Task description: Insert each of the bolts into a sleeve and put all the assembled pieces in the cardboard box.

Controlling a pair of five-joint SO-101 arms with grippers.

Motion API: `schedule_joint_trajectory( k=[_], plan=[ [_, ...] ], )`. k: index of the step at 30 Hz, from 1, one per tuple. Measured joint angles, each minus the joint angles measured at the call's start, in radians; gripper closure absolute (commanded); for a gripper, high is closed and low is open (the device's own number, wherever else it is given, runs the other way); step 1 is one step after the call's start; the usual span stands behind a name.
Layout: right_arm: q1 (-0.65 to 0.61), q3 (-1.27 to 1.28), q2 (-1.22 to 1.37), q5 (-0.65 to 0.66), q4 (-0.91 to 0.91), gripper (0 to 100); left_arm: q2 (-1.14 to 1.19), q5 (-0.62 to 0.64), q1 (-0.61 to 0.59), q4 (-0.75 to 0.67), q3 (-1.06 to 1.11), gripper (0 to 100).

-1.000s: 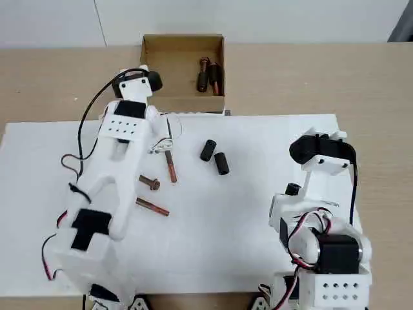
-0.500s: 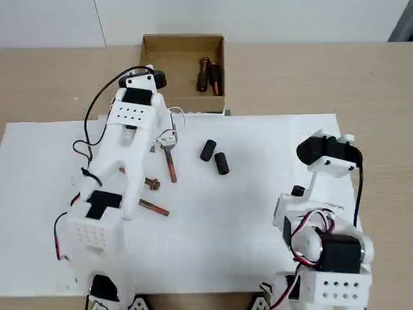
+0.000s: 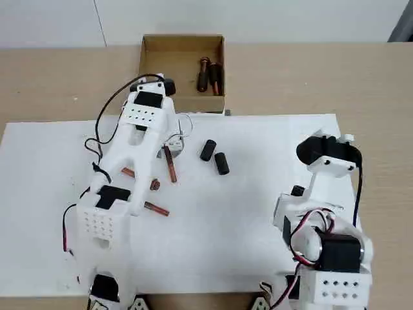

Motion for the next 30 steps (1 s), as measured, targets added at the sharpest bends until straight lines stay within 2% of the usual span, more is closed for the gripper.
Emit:
schedule_joint_trajectory(
  k=[4,9,16,24,30],
  plan=[
    [0.0,0.0,0.0,0.0,0.0,99.5,0.012,0.0,0.002,-0.002,-0.006,90],
    [0.0,0.0,0.0,0.0,0.0,99.5,0.012,0.0,0.008,-0.003,-0.017,100],
    [0.0,0.0,0.0,0.0,0.0,99.5,0.015,0.006,0.008,-0.006,-0.044,100],
    [-0.002,-0.015,0.0,0.0,0.0,99.5,0.017,0.002,0.023,0.209,-0.374,100],
    [0.0,-0.071,0.0,0.0,0.0,99.5,0.009,-0.015,0.029,0.233,-0.612,100]
  ],
)
